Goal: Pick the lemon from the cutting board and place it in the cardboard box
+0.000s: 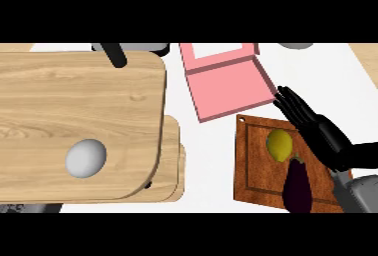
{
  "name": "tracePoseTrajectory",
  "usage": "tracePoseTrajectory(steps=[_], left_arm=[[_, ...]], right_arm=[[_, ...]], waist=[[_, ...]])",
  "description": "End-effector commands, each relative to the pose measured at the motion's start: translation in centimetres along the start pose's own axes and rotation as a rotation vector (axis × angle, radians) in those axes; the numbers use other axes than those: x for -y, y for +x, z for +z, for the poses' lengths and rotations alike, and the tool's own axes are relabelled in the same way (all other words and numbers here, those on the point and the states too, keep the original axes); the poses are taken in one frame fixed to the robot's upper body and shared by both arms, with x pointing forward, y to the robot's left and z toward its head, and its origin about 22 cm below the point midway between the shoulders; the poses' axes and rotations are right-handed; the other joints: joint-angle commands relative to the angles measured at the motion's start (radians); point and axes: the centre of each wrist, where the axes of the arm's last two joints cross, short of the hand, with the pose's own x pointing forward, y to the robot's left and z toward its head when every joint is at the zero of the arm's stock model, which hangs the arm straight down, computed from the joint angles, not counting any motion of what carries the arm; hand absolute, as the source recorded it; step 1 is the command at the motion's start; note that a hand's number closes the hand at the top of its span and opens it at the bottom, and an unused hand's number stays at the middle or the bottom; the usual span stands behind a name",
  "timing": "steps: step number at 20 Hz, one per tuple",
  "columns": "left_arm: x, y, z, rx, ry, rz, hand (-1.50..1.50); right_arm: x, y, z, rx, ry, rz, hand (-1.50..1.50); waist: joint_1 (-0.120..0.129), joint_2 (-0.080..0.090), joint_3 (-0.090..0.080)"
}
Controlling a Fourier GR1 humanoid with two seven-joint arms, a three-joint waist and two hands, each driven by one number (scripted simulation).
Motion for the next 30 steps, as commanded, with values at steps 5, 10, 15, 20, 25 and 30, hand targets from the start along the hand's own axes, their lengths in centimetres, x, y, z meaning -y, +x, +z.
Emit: tracePoseTrajectory(steps=[5,10,15,20,25,30], left_arm=[[-7.0,-0.6,3.7,-0.120,0.281,-0.339,0.00],[-8.3,-2.3,5.1,-0.214,0.348,-0.378,0.00],[-8.2,-2.5,2.3,-0.211,0.369,-0.399,0.00],[-8.7,-3.7,2.2,-0.210,0.344,-0.418,0.00],[-6.8,-3.7,1.0,-0.214,0.327,-0.403,0.00],[-8.5,-3.0,1.5,-0.224,0.321,-0.395,0.00]], right_arm=[[3.0,-1.2,2.8,-0.037,-0.371,-0.040,-1.50],[5.8,-2.5,8.2,-0.261,-0.235,0.653,-1.50],[2.7,-7.2,10.7,0.016,-0.401,0.262,-1.50],[8.2,-5.3,11.2,0.021,-0.325,0.498,-1.50],[10.5,-1.7,10.9,-0.186,-0.161,0.747,-1.50],[9.3,-0.1,9.0,-0.355,-0.007,0.825,-1.50]], waist=[[-0.003,0.012,-0.001],[-0.008,0.013,-0.005],[-0.005,0.012,-0.002],[0.015,0.012,-0.004],[0.023,0.012,-0.007],[0.038,0.008,-0.007]])
